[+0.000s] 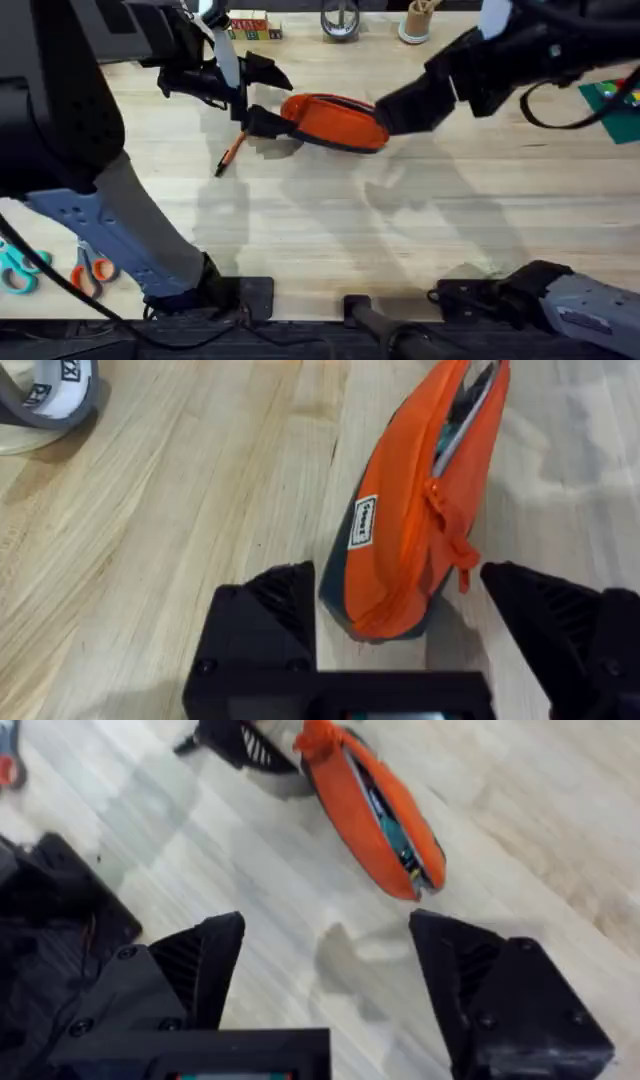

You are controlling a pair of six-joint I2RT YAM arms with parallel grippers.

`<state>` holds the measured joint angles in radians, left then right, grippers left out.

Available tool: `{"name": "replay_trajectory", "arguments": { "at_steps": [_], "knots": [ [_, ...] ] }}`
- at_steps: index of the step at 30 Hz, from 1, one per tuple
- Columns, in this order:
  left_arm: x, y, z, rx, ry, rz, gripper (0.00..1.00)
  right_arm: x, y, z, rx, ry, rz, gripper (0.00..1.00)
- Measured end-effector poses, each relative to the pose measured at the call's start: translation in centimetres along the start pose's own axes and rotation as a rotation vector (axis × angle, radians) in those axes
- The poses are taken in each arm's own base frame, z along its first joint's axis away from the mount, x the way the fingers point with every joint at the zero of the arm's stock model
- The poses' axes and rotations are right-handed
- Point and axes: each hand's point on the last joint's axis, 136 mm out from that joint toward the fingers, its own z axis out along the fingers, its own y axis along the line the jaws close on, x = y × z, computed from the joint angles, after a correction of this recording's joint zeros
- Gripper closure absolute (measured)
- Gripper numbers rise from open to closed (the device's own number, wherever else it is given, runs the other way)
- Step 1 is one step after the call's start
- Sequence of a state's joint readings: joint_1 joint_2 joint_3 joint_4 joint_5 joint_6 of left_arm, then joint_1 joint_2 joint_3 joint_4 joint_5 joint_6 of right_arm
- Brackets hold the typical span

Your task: Unzip the bag, pick up the pens from the table one at a time and place them inside, then zip the bag closed.

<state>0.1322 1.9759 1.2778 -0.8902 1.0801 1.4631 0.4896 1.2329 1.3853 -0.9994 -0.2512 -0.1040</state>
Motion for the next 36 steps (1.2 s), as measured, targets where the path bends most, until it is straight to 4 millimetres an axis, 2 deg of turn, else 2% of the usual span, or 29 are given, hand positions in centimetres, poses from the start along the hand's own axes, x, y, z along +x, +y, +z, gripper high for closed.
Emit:
{"name": "replay_trajectory", "arguments": {
  "at_steps": [8, 11, 12, 13, 17, 18, 20, 27, 36],
  "knots": [
    [0.0, -0.2, 0.0, 0.007, 0.001, -0.014, 0.007, 1.9, 0.1, -0.1, -0.005, 0.075, -0.040, 0.006],
    [0.1, -0.6, -0.1, 0.017, 0.002, -0.035, 0.007, 2.3, -0.4, -0.2, 0.024, 0.092, -0.053, 0.068],
    [0.1, -0.8, -0.1, 0.023, 0.002, -0.050, 0.007, 2.4, -0.6, -0.2, 0.036, 0.099, -0.060, 0.144],
    [0.1, -1.0, -0.2, 0.029, 0.004, -0.064, 0.007, 2.6, -0.7, -0.2, 0.044, 0.106, -0.065, 0.265],
    [-0.2, -1.1, -0.8, 0.039, 0.031, -0.095, 0.007, 3.3, -1.0, -0.3, 0.059, 0.139, -0.113, 0.835],
    [-0.5, -1.1, -1.1, 0.037, 0.039, -0.095, 0.007, 3.5, -1.1, -0.4, 0.059, 0.148, -0.124, 0.935],
    [-1.2, -1.2, -1.6, 0.037, 0.057, -0.096, 0.008, 3.9, -1.1, -0.4, 0.061, 0.165, -0.153, 0.968],
    [-4.6, -2.1, -4.1, 0.029, 0.109, -0.089, 0.007, 4.7, -1.1, -0.6, 0.051, 0.202, -0.264, 0.971],
    [-6.8, -2.8, -5.9, 0.045, 0.165, -0.122, 0.006, 4.8, -1.3, -0.3, 0.037, 0.217, -0.387, 0.971]
  ]
}}
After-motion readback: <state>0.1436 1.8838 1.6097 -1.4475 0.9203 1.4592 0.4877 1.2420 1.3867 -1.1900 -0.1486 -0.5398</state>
